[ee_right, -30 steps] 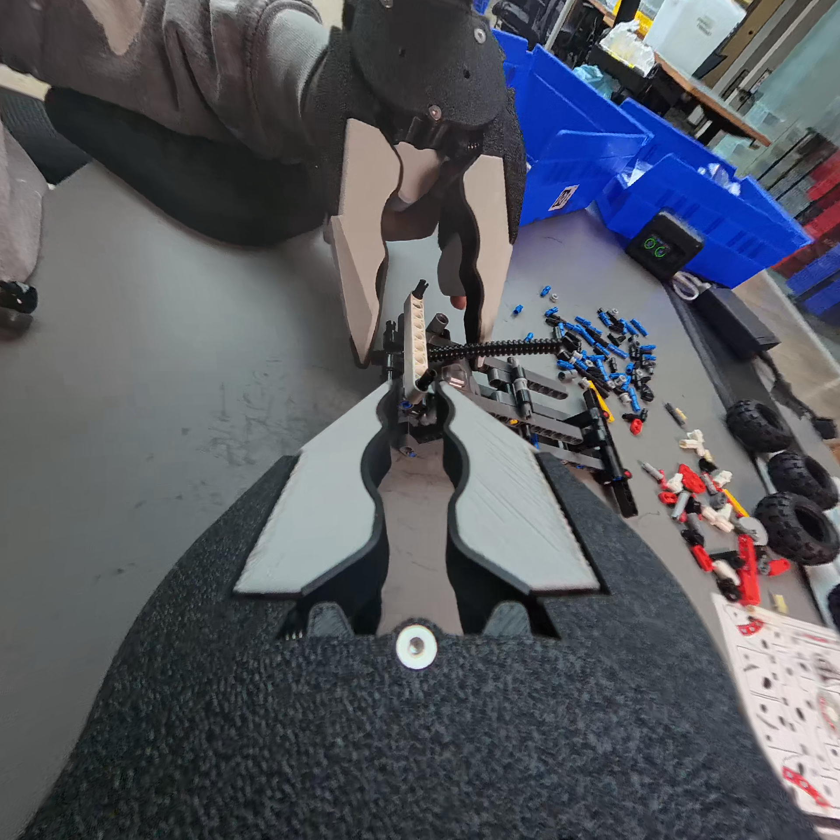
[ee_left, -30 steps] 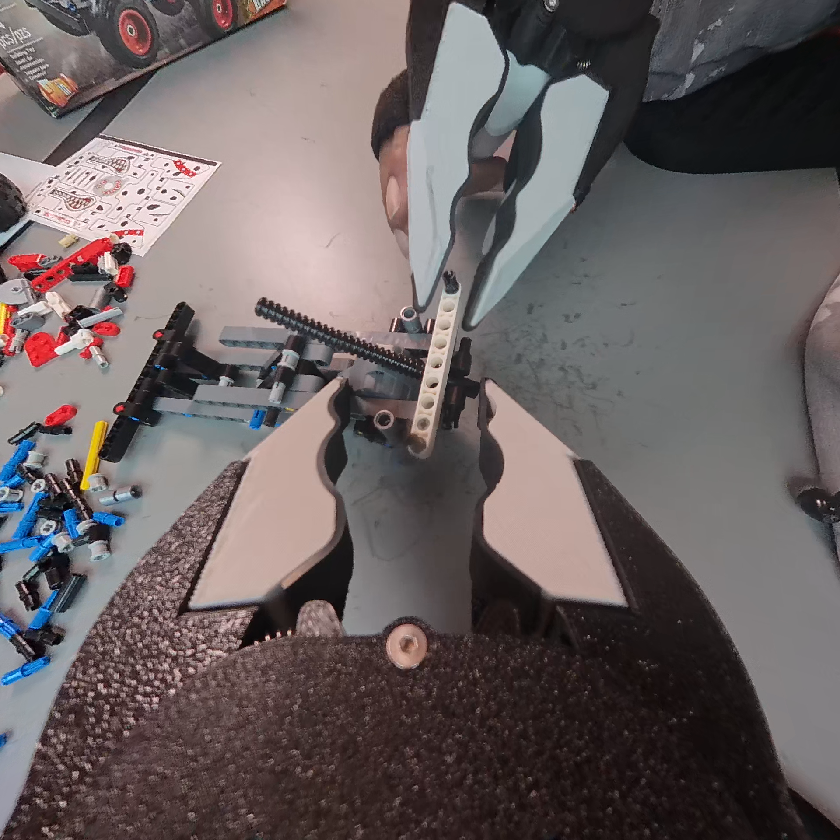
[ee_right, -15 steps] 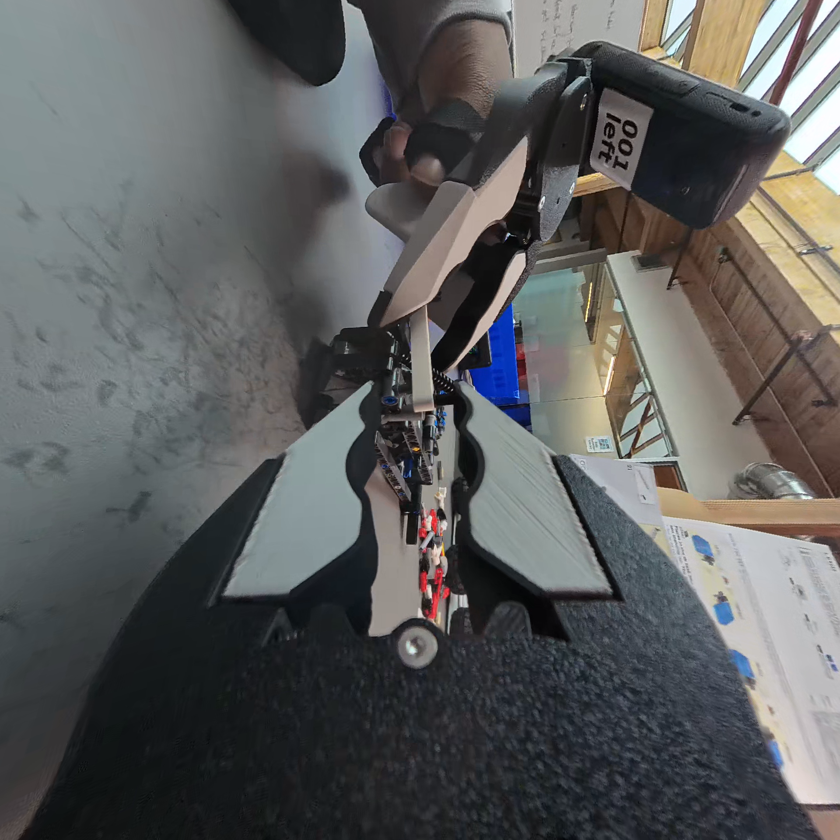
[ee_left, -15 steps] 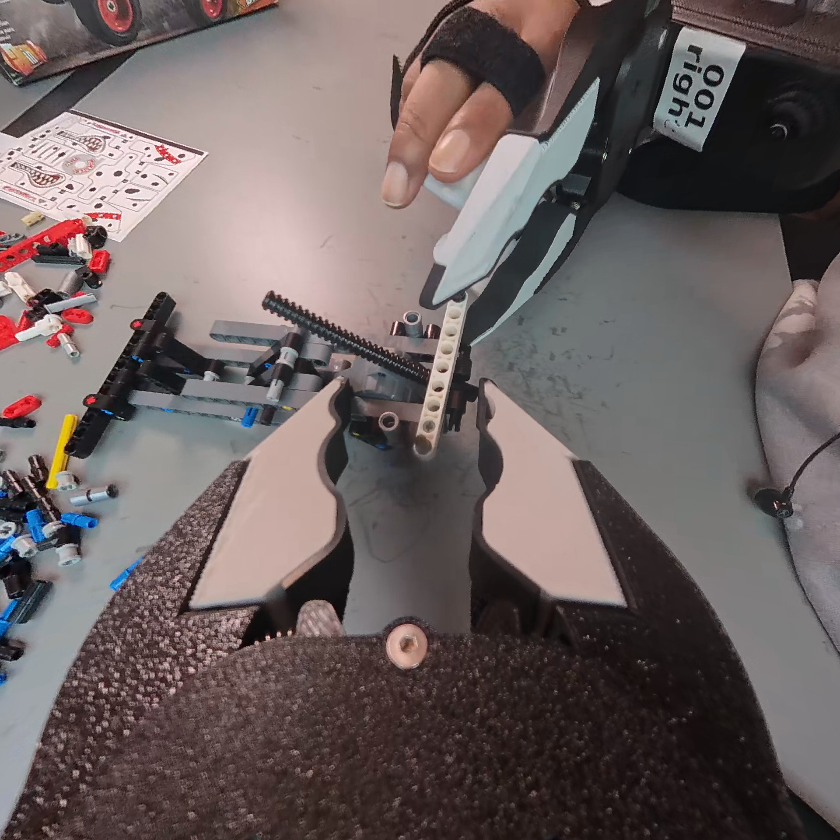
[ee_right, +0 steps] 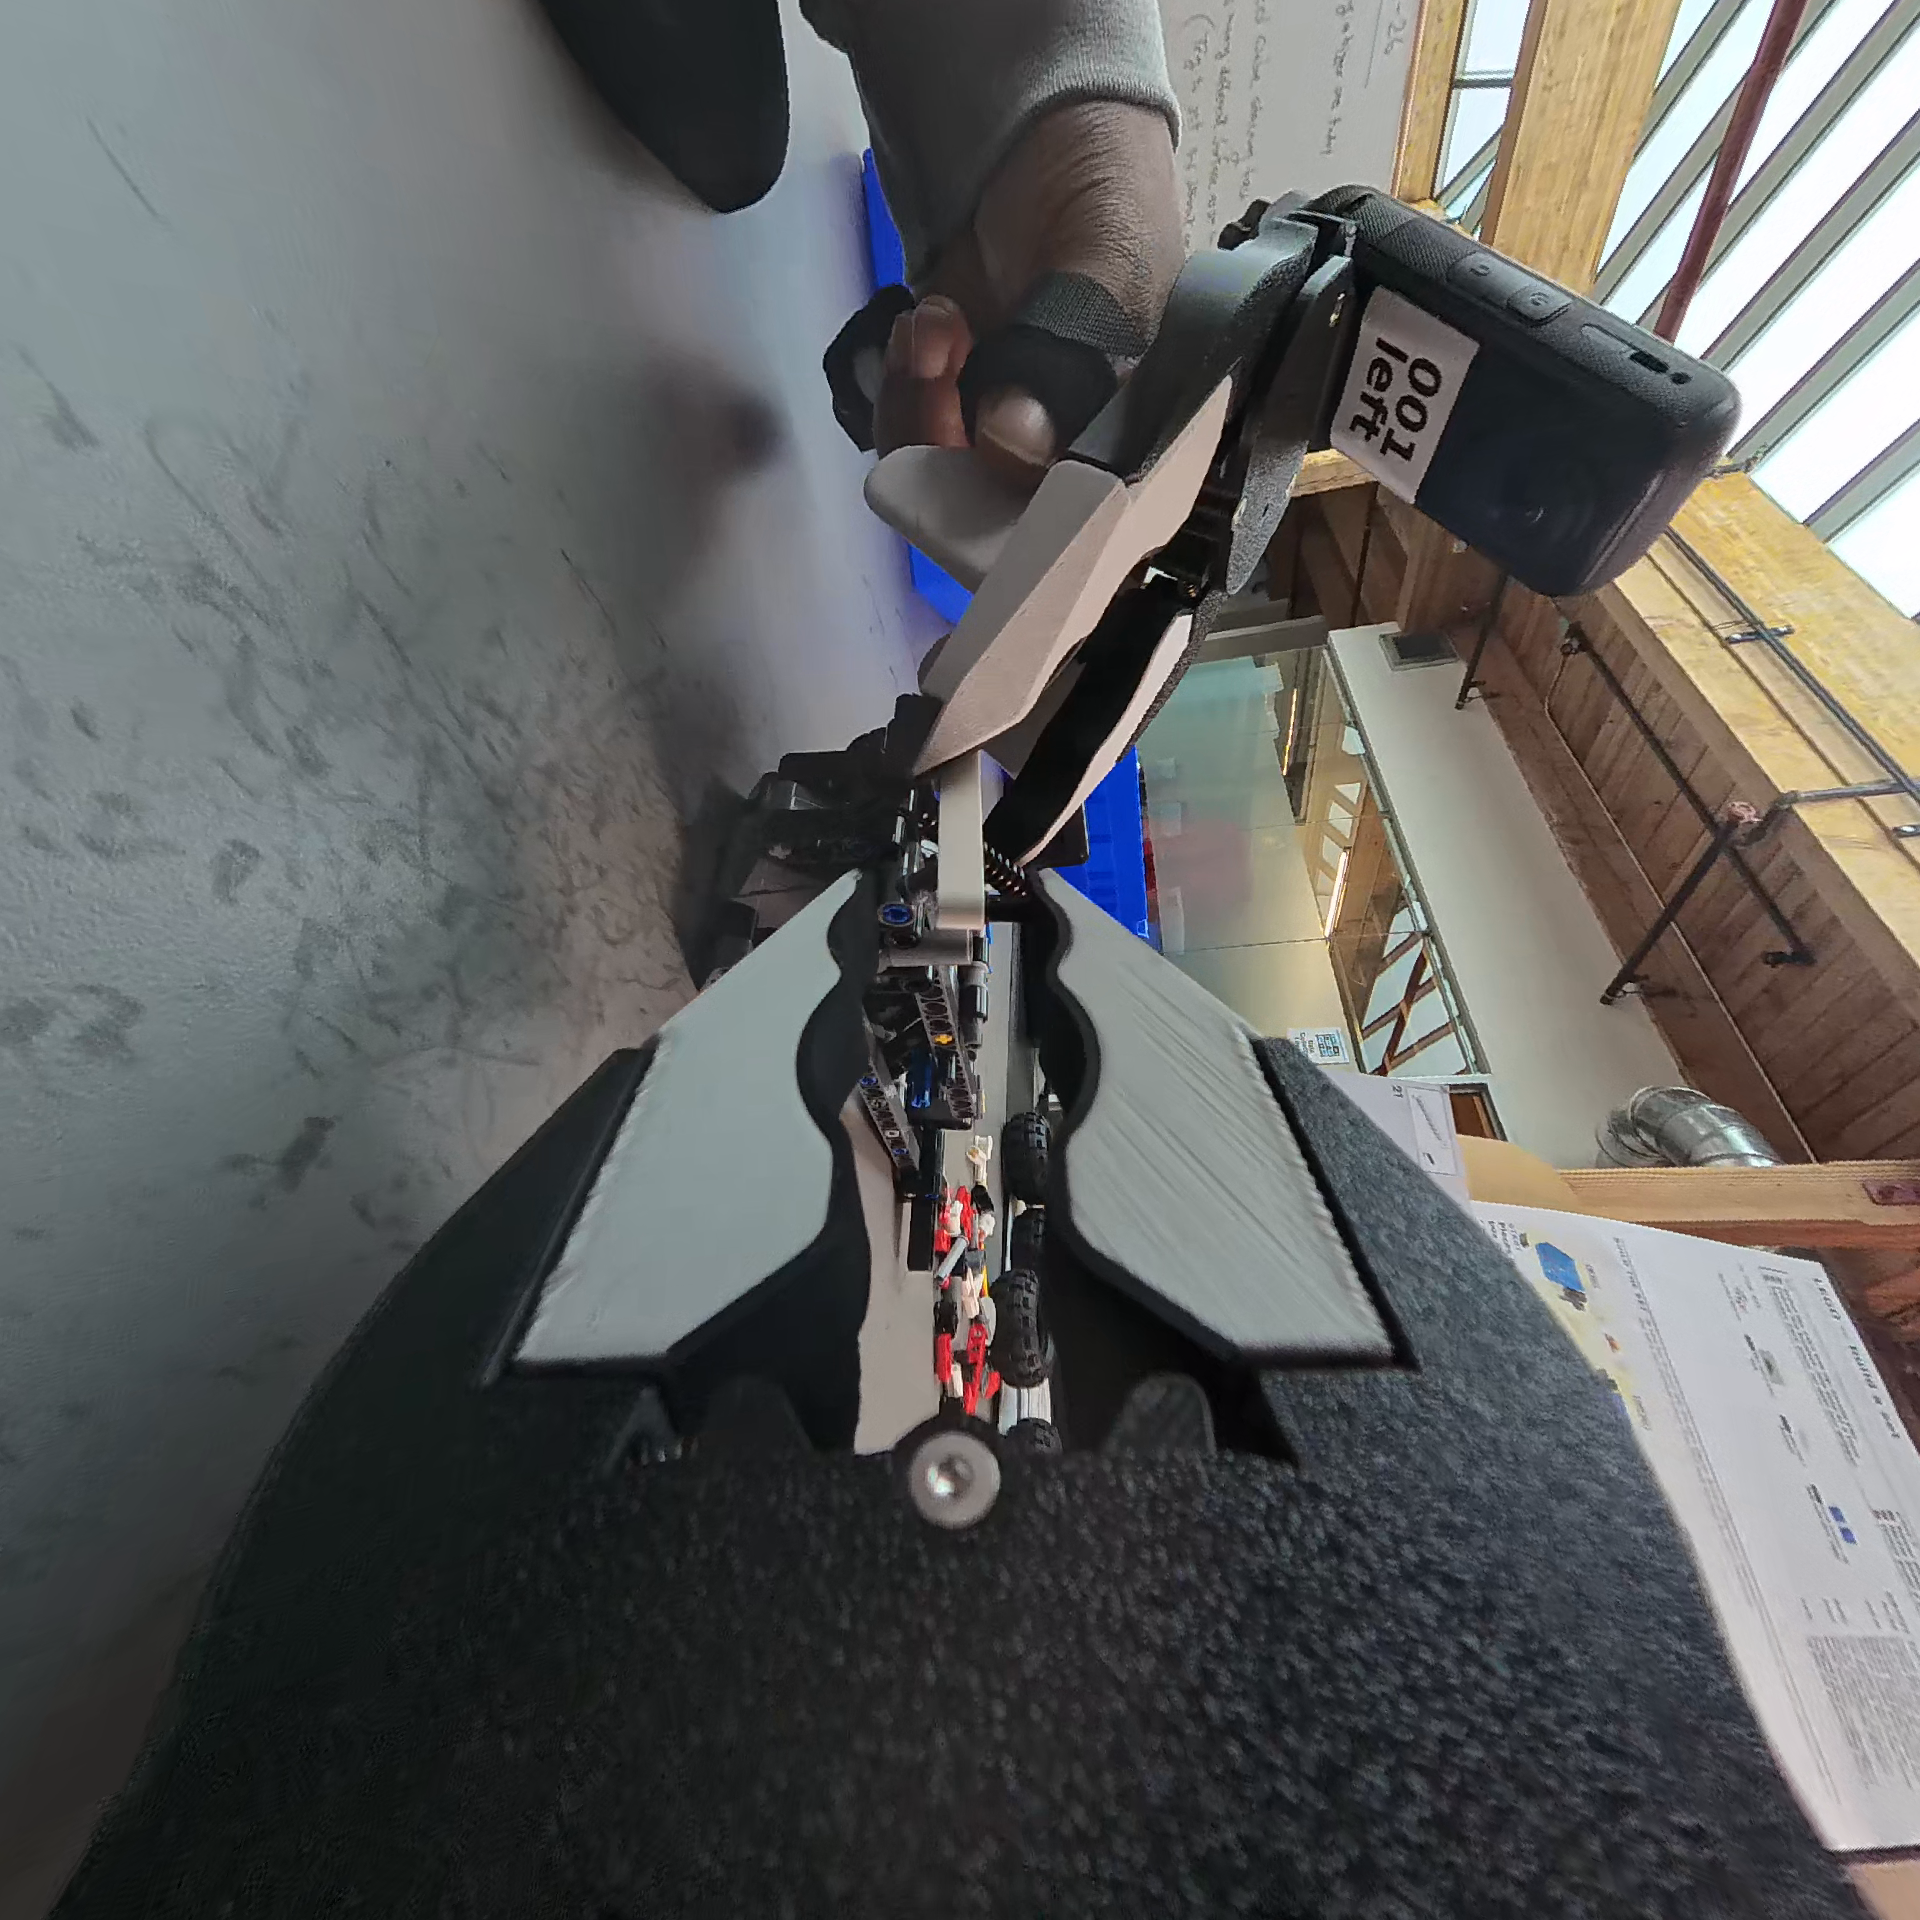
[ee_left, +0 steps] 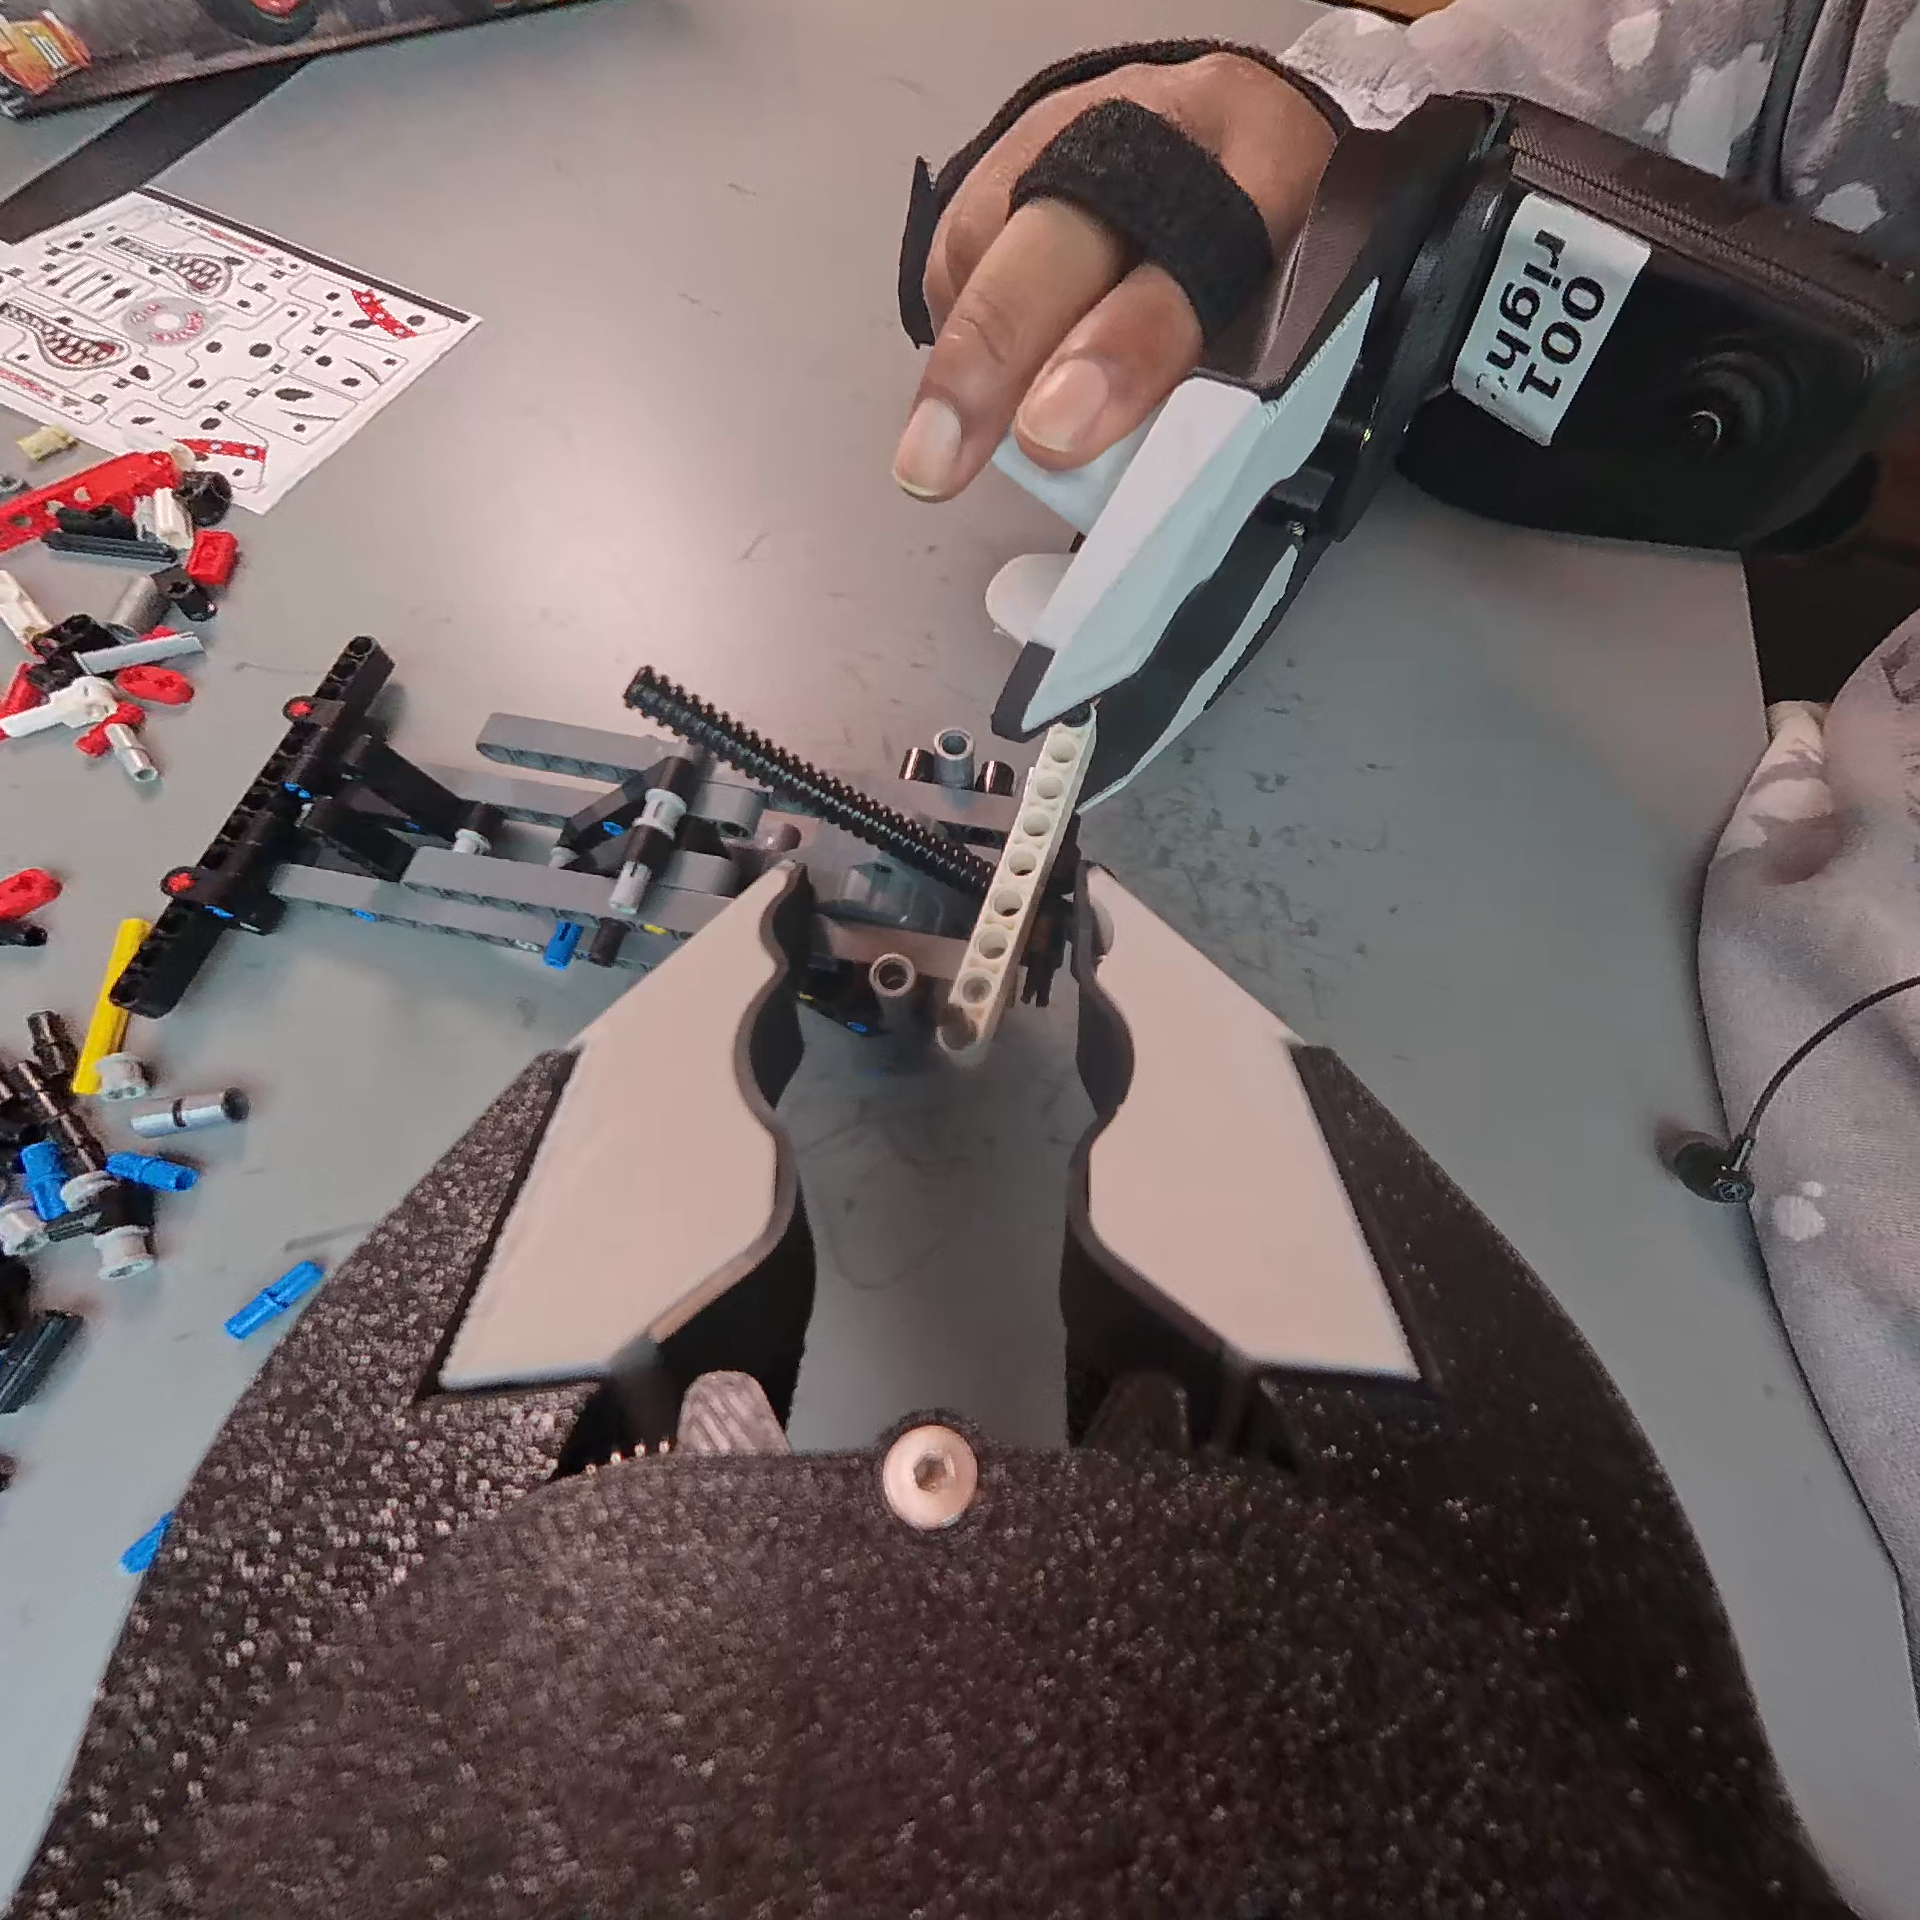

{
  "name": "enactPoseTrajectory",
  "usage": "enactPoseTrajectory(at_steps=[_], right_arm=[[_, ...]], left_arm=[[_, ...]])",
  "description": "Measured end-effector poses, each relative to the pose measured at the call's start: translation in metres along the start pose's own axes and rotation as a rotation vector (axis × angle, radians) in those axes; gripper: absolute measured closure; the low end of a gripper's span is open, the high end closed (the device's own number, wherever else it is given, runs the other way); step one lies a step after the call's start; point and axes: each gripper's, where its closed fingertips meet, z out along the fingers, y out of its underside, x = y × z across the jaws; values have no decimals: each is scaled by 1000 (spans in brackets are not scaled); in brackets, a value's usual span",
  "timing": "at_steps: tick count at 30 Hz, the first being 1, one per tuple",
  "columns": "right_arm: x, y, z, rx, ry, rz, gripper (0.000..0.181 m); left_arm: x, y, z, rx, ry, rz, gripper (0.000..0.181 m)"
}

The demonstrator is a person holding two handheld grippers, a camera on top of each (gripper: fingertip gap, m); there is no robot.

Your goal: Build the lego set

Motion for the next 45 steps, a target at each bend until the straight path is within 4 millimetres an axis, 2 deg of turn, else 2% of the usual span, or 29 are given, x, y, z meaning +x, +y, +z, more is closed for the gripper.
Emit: enactPoseTrajectory(at_steps=[4,9,14,17,20,23,26,31,33,34,39,45], right_arm=[[0,1,1,12,-41,111,153],[-1,5,-1,26,-170,398,156],[-1,4,-3,50,-276,686,160],[-1,3,-2,62,-329,789,159],[1,5,-1,40,-365,835,159],[10,6,-2,45,-351,849,160],[10,7,-1,30,-327,803,160],[10,-1,1,27,-340,804,161],[12,-1,1,5,-347,803,161],[15,-2,0,3,-354,818,161],[25,-10,-7,2,-400,869,161],[44,-32,-24,89,-391,1010,161]], left_arm=[[0,0,0,5,-2,-1,129],[0,-1,-1,32,-10,2,129],[2,-9,-7,47,-60,95,134],[5,-12,-8,35,-86,163,137],[2,-11,-7,0,-134,221,138],[-3,-17,-16,-5,-188,261,142],[-1,-22,-24,0,-209,288,145],[11,-21,-13,-75,-175,376,156],[16,-21,-11,-111,-125,382,169],[18,-23,-11,-118,-109,381,169],[27,-34,-17,-90,-5,285,170],[51,-56,-28,135,158,90,170]])
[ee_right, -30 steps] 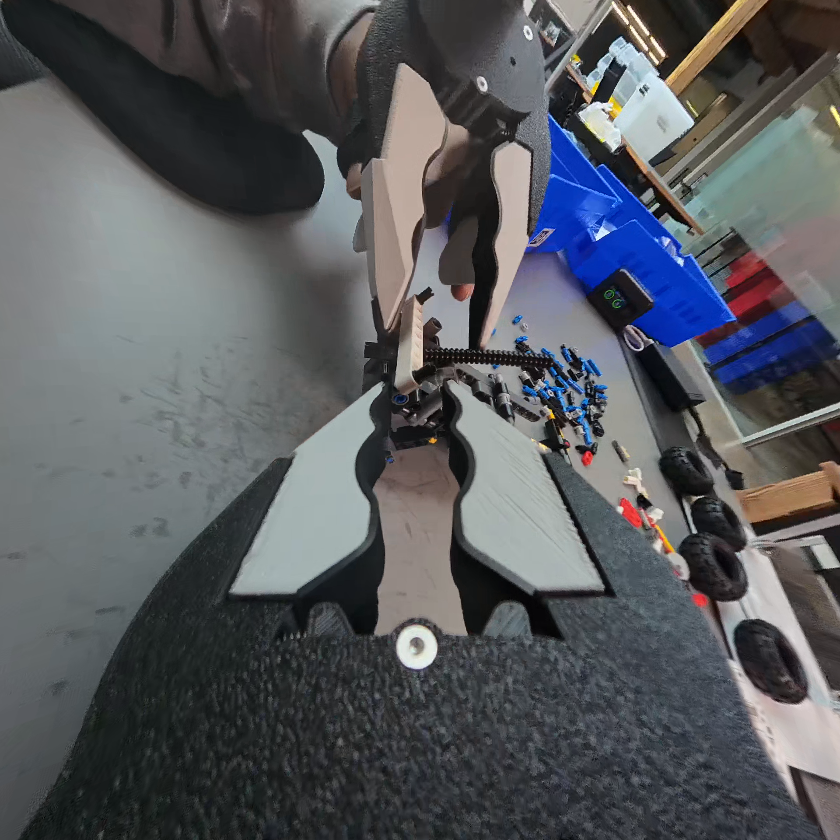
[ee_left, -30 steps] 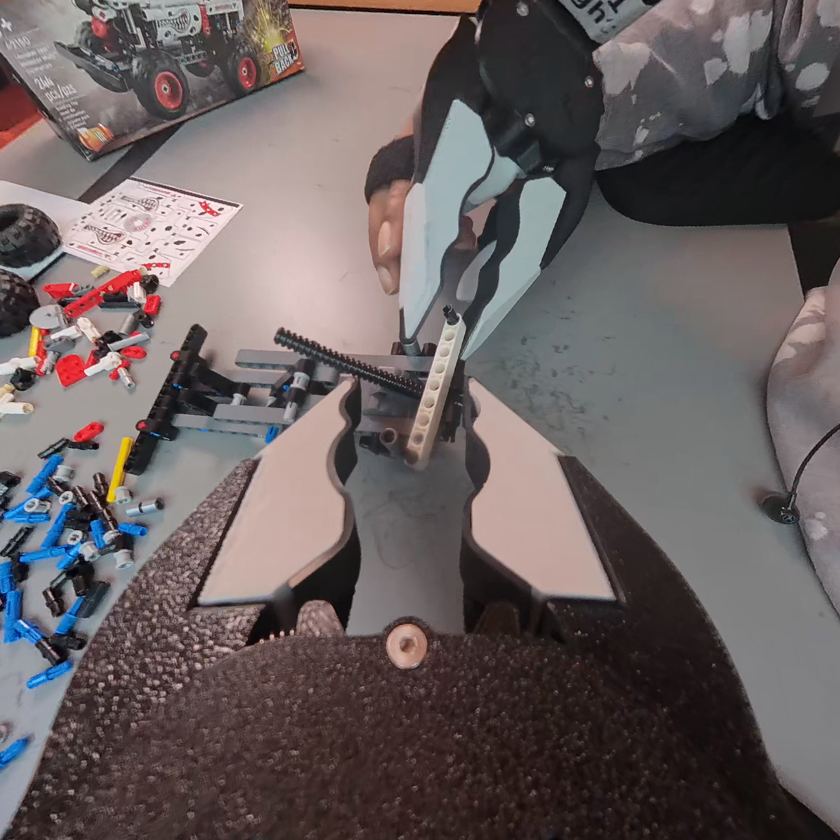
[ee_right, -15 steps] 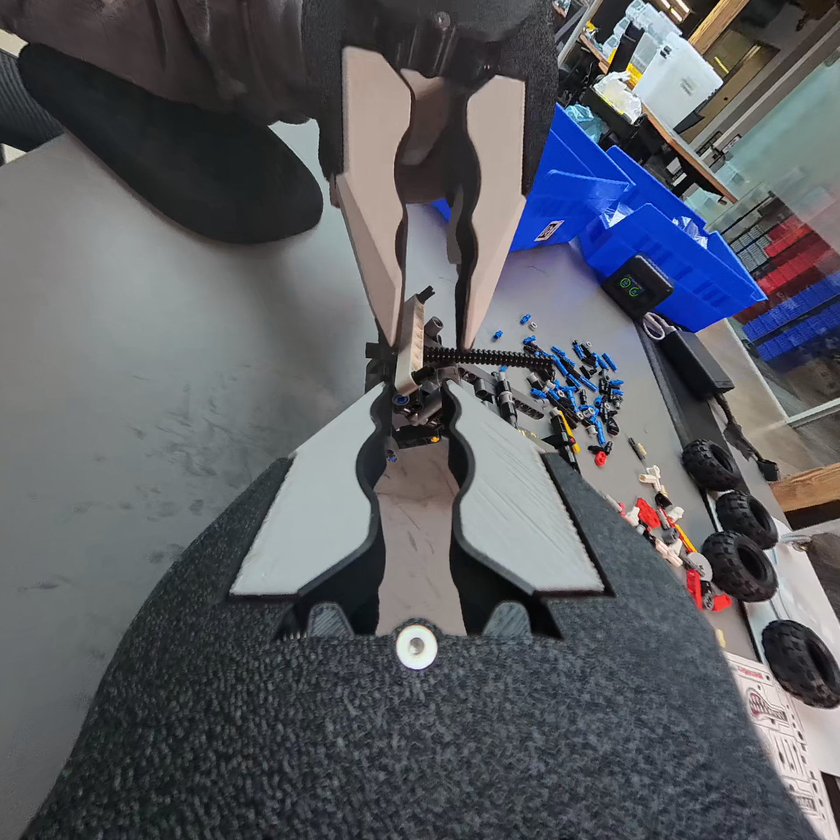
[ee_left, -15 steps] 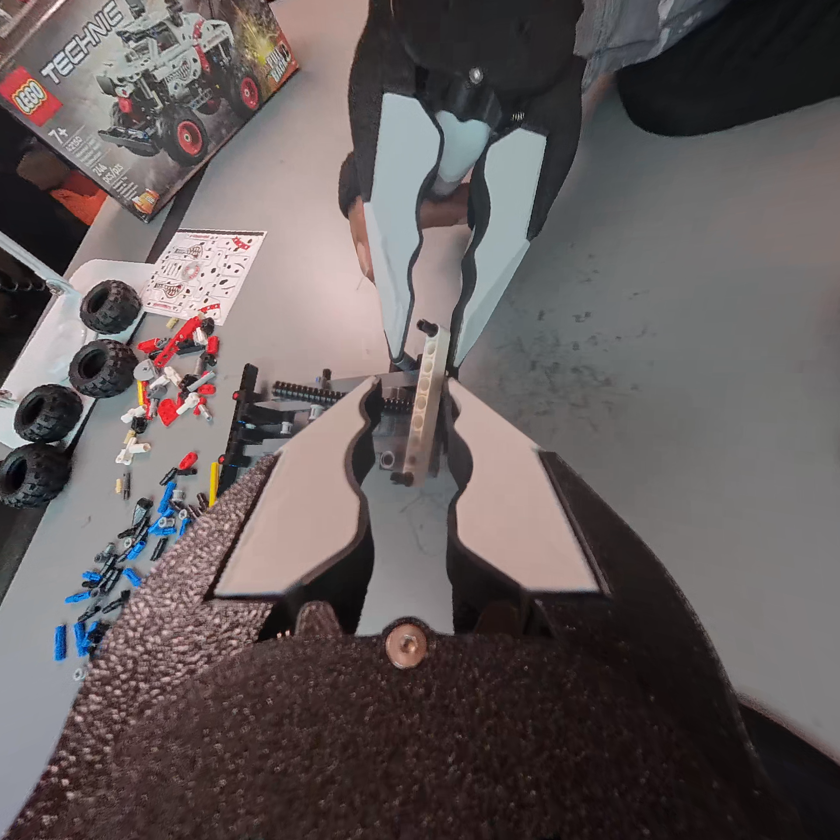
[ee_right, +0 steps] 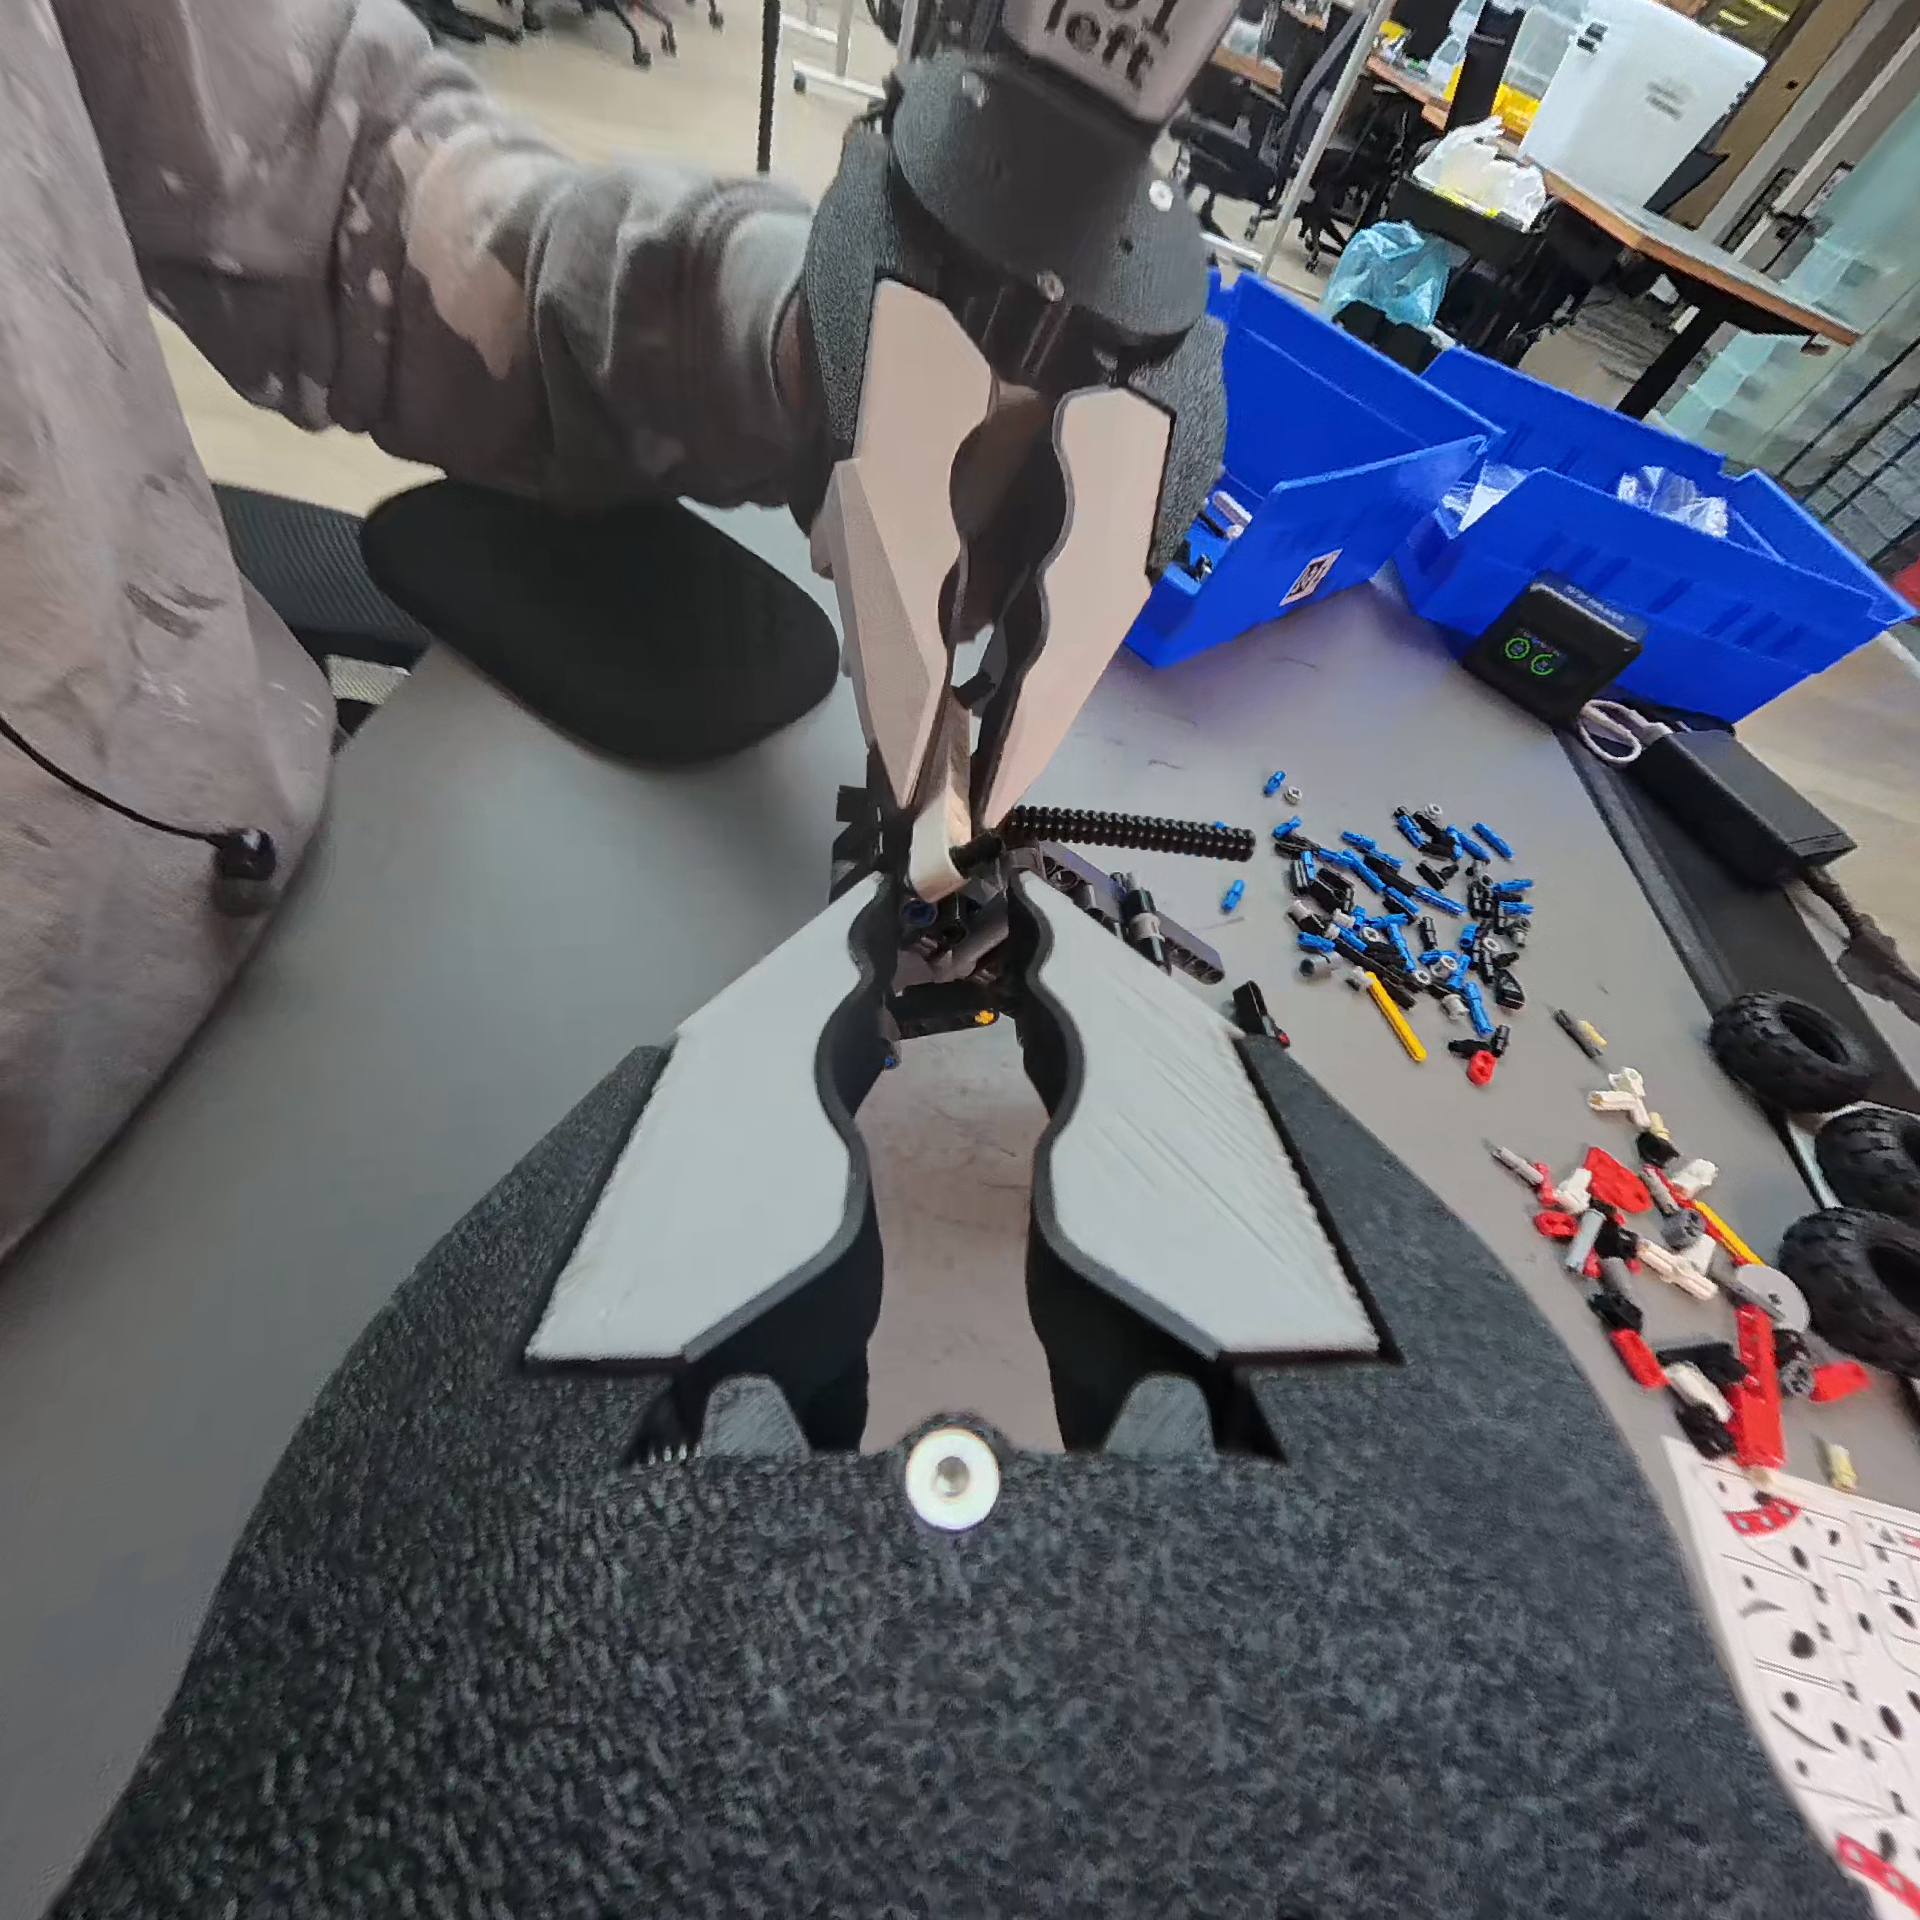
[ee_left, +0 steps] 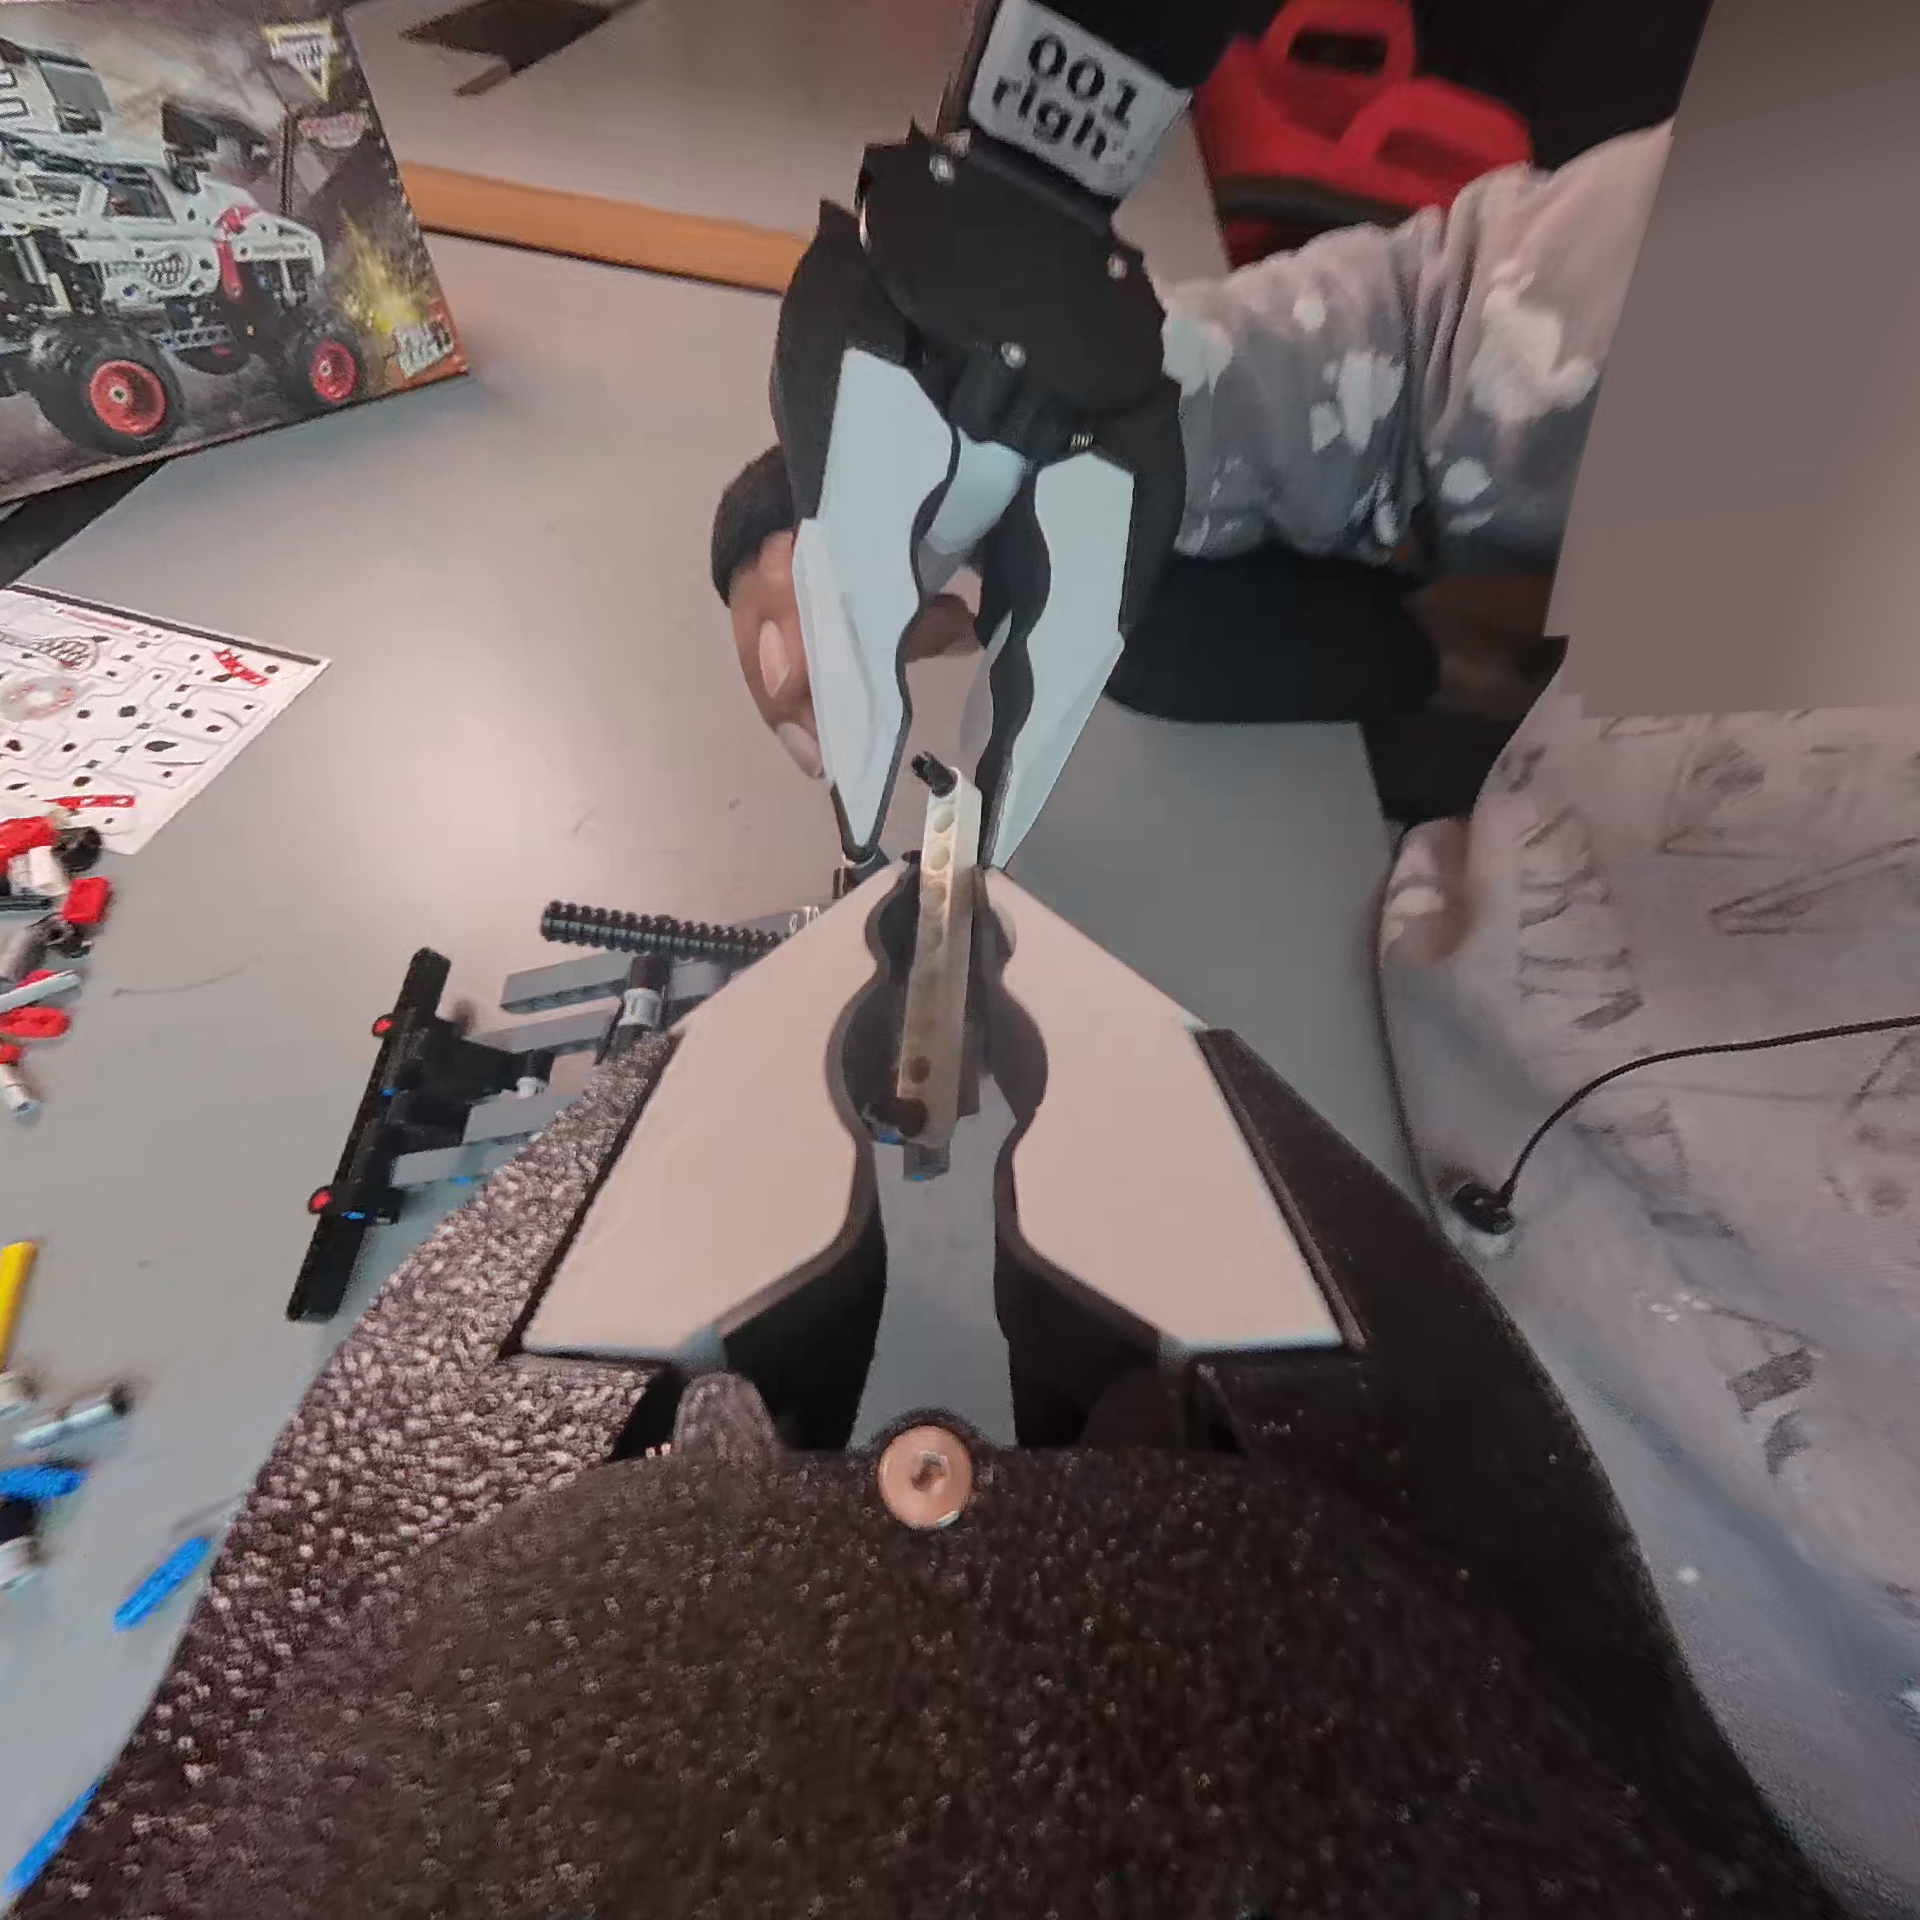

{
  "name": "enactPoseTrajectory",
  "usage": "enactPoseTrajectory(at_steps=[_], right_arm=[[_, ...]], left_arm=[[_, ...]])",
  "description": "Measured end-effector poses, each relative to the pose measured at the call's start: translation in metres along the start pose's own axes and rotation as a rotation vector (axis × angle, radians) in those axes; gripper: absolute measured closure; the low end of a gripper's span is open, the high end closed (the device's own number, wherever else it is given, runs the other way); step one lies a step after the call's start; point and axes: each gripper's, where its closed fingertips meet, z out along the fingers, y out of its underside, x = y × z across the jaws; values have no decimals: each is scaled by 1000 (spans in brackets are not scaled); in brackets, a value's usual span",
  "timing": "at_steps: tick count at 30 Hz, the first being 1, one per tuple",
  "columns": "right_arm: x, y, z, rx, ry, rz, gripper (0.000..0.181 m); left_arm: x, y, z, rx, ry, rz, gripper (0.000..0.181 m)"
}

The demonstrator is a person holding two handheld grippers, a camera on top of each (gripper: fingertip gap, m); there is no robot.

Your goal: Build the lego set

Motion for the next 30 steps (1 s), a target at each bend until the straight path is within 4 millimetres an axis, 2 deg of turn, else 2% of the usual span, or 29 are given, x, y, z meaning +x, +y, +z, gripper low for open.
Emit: enactPoseTrajectory(at_steps=[7,8,9,11,14,18,30], right_arm=[[-11,-44,-26,146,-92,198,162],[-11,-52,-31,158,-114,234,163],[-14,-60,-36,162,-155,269,175],[-14,-68,-41,128,-189,335,175],[-19,-59,-40,79,-223,405,174],[-19,-50,-37,149,-252,588,175],[-22,-30,-30,223,-266,910,177]], left_arm=[[25,-45,-12,287,204,-254,171],[27,-53,-14,323,228,-306,171],[28,-61,-16,357,247,-353,172],[30,-70,-18,396,268,-409,171],[32,-67,-14,413,255,-440,172],[31,-57,-9,445,206,-428,172],[23,-37,2,271,-119,18,170]])
